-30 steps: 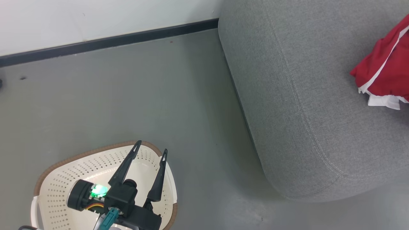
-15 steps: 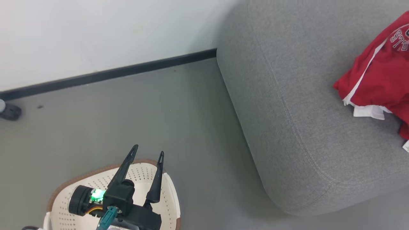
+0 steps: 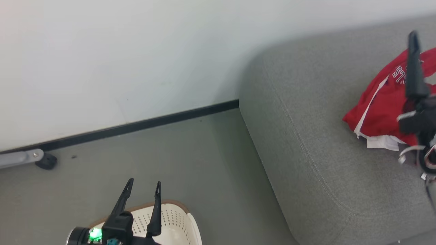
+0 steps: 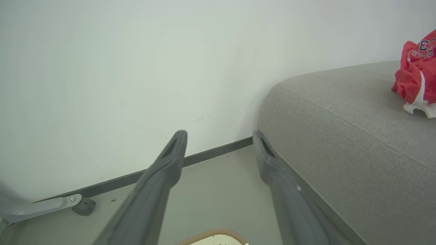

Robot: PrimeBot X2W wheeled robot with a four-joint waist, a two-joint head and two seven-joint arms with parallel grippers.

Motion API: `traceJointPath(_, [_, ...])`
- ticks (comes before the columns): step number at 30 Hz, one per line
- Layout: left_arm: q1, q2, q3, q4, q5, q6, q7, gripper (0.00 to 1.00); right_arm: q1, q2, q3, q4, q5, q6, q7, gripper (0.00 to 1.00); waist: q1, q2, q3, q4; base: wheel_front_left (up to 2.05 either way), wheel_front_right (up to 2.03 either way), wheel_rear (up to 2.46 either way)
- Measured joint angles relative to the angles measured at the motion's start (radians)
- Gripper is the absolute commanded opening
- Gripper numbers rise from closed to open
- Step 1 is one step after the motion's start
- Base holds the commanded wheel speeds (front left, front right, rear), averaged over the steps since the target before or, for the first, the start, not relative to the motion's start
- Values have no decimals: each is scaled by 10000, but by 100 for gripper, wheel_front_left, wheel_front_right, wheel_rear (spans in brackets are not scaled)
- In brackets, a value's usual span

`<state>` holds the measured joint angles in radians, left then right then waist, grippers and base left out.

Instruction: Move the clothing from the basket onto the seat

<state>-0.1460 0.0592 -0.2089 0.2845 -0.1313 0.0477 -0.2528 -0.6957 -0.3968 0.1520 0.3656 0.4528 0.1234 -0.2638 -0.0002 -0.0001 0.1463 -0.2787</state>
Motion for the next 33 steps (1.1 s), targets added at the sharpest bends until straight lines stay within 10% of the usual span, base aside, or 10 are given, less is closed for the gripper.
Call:
traceJointPath(8, [549,-29,138,-130,-58,245,0,100,2224,0,491,-1962,717,0,0,100,-1,-1,-871,427,0,0,0])
traceJointPath(33, [1177,-63,928,-621,90,598,0,100,5420,1574,405,-2811,627,-554,2,100,2,1,-1530,2206,0,0,0])
